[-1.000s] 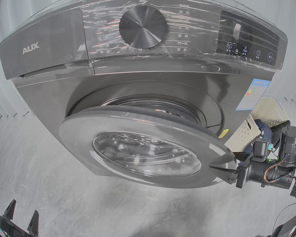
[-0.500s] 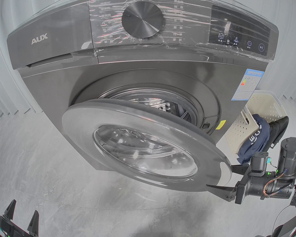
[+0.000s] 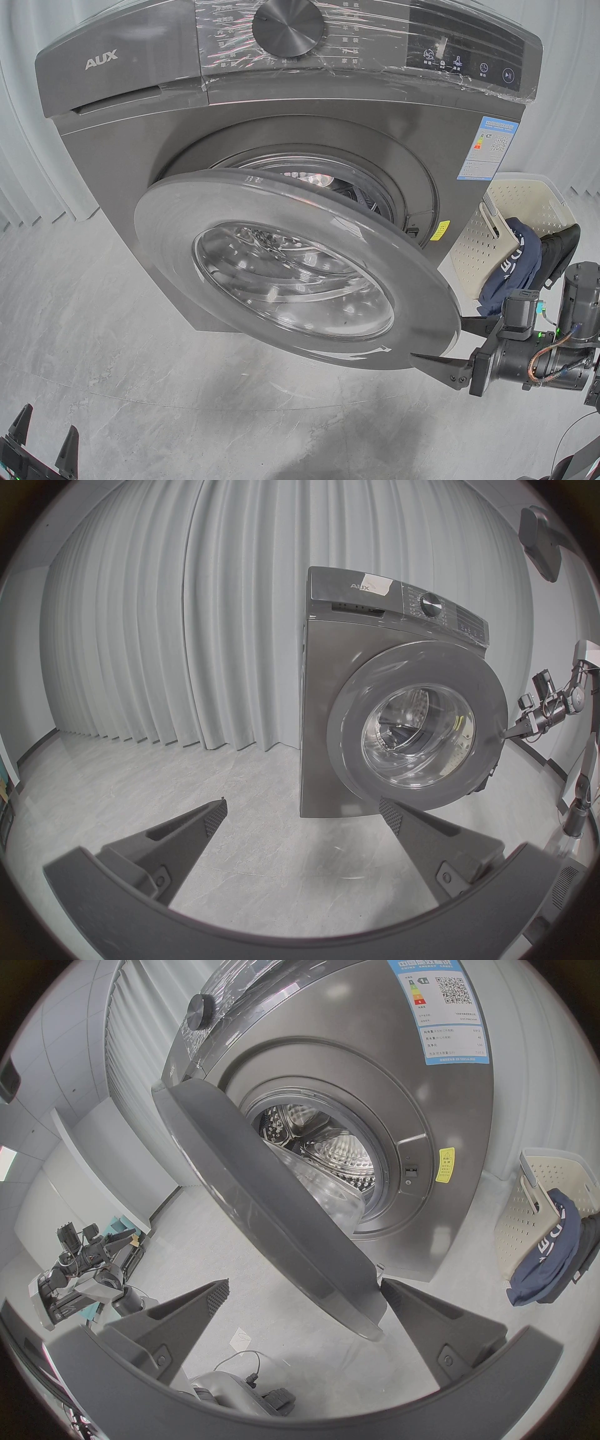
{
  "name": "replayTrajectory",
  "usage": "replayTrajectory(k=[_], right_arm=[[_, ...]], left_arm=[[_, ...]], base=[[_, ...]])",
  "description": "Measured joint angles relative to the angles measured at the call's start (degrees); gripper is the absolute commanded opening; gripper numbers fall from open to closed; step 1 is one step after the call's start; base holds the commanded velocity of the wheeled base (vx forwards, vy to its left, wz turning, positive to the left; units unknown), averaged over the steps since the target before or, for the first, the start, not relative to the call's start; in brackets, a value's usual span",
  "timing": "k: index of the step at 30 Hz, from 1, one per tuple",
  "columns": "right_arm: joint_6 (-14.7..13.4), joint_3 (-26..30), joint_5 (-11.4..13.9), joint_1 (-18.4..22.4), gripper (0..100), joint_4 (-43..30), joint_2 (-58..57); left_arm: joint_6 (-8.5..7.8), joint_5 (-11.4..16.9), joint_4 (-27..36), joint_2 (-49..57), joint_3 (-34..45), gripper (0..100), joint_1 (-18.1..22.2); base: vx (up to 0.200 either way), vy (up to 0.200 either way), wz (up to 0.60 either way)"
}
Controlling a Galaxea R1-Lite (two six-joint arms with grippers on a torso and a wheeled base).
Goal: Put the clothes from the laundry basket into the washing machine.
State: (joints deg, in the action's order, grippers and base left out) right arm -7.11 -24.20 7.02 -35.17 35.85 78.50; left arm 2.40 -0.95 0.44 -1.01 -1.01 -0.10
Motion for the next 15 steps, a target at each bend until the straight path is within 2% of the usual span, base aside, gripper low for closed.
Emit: replayTrajectory(k=[9, 15], right_arm=[[-0.1, 3.4, 0.2, -1.2, 100, -0.6, -1.4], [-0.1, 1.6, -0.1, -0.7, 100, -0.3, -0.6]], left_arm=[[-0.05, 0.0, 0.0, 0.0, 0.0, 100, -0.1], [-0.05, 0.0, 0.0, 0.0, 0.0, 100, -0.1]], base=[[0.000, 0.000, 0.00], [0.000, 0.000, 0.00]])
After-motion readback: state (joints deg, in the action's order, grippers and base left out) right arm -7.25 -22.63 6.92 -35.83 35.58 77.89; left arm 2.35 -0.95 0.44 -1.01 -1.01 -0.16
